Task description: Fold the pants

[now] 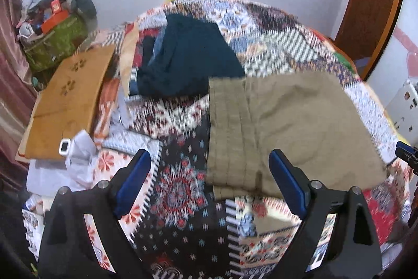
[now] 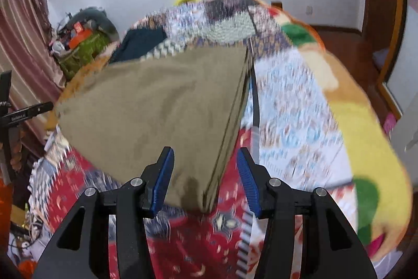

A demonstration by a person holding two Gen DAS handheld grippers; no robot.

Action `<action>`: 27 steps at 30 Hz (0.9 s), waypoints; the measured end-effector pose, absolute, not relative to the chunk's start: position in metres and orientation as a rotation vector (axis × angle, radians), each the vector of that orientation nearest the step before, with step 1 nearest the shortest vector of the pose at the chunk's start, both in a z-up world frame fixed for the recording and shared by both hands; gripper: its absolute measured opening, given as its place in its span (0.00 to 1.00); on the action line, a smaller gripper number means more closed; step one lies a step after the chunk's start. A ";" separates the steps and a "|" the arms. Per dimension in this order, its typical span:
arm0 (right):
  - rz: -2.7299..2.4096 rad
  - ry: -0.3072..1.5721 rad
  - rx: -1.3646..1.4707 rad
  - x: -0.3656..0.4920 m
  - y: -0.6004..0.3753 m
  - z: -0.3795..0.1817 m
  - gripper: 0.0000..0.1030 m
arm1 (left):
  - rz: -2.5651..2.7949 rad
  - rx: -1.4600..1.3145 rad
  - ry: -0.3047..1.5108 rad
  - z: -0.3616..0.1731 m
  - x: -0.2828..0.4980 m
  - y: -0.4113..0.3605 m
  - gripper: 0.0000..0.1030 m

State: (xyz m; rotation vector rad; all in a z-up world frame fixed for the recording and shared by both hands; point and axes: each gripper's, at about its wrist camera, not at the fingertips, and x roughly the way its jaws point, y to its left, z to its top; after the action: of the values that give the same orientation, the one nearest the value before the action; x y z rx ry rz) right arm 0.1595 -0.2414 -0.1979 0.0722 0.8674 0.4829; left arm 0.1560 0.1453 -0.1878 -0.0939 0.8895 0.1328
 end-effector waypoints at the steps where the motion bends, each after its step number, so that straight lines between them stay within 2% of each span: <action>1: 0.485 0.855 0.072 0.162 -0.242 -0.194 0.45 | 0.133 -0.095 0.880 -0.182 0.160 0.147 0.90; 12: 0.496 0.755 0.040 0.227 -0.229 -0.166 0.48 | 0.135 -0.076 0.879 -0.168 0.228 0.154 0.90; 27: 0.508 0.887 0.054 0.358 -0.210 -0.219 0.49 | 0.096 -0.131 1.031 -0.222 0.306 0.156 0.90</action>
State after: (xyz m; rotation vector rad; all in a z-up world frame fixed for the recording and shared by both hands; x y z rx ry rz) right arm 0.3580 -0.2097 -0.2191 0.0543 0.8865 0.5084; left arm 0.3059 0.1565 -0.2221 -0.1306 1.0307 0.0959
